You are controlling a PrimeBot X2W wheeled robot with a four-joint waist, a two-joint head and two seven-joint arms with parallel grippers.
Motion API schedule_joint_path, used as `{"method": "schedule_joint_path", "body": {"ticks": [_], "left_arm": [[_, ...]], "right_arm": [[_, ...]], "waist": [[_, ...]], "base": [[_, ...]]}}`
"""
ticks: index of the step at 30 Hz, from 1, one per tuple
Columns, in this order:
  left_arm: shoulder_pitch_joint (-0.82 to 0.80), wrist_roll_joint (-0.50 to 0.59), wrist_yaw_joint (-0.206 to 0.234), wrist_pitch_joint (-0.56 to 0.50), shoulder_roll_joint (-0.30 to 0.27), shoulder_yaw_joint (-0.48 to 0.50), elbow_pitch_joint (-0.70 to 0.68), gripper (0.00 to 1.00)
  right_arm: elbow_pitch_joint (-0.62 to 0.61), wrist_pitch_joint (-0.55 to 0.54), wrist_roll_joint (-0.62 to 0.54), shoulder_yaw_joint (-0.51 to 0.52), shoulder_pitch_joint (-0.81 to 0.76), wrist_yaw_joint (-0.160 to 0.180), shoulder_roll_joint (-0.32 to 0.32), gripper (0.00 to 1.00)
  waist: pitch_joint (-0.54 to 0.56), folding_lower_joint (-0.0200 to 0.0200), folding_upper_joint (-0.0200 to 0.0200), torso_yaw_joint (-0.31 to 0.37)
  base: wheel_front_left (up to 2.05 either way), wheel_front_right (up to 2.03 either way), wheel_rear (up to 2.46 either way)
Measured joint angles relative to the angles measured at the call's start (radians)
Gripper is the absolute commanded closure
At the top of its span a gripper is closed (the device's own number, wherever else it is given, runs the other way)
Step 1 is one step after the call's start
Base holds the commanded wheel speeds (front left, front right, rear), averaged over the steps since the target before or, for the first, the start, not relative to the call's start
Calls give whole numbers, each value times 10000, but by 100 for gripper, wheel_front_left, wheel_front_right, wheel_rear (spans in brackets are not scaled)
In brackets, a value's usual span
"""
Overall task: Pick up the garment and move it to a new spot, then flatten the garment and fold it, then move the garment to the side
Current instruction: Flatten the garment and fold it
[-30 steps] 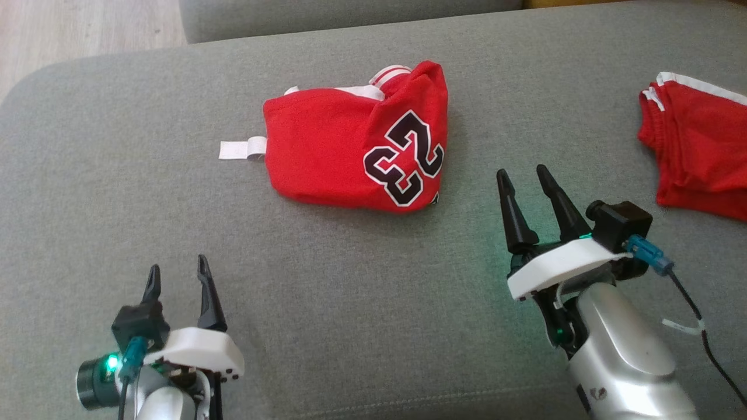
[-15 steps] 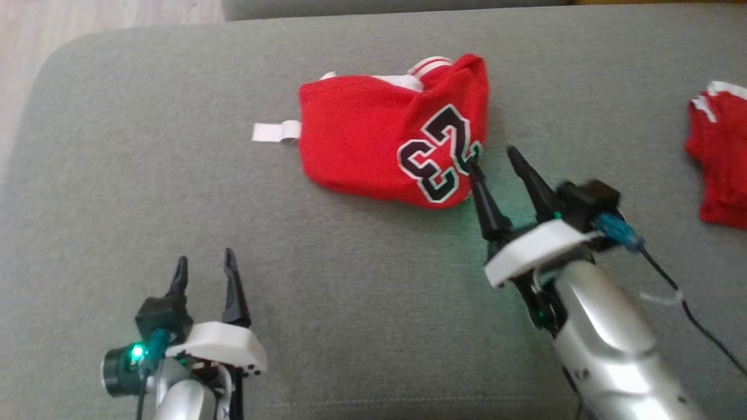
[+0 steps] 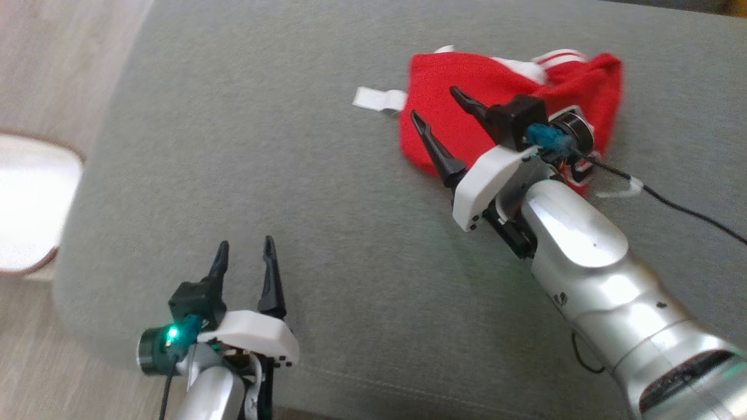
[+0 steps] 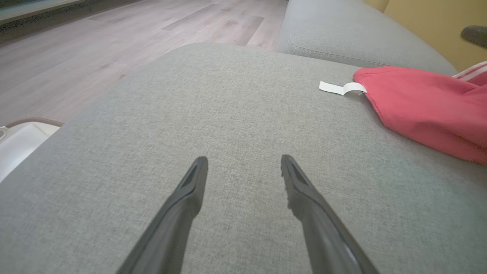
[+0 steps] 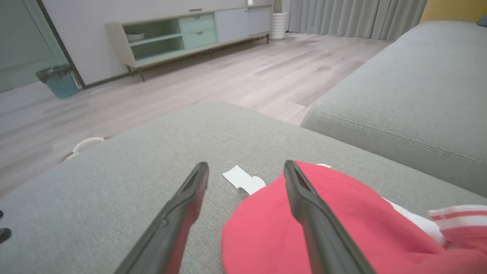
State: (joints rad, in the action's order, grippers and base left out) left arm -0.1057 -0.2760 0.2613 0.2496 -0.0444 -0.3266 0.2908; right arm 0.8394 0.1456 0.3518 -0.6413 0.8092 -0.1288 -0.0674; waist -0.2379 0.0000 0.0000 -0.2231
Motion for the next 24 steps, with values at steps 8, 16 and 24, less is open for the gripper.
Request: {"method": "schedule_joint_path", "body": {"ticks": [8,16,24], "left_arm": [[-99,-366,130,0,8,-474,-111,0],[-112,-397,203,0,10,-502,-238,0],[-415,-439,199,0,19,-583,-286,0]], "right_arm": [[2272,-673,-207,-290,844,0,-8,0],[3335,-940,-295,-228,938,0,-29,100],[3200,385,-77,-19,1318,0,-54,100]], "waist": [[-443,0,0,-1161],[-773,0,0,-1525],[-774,0,0,-1190]], "base": [[0,0,0],[0,0,0],[0,0,0]]}}
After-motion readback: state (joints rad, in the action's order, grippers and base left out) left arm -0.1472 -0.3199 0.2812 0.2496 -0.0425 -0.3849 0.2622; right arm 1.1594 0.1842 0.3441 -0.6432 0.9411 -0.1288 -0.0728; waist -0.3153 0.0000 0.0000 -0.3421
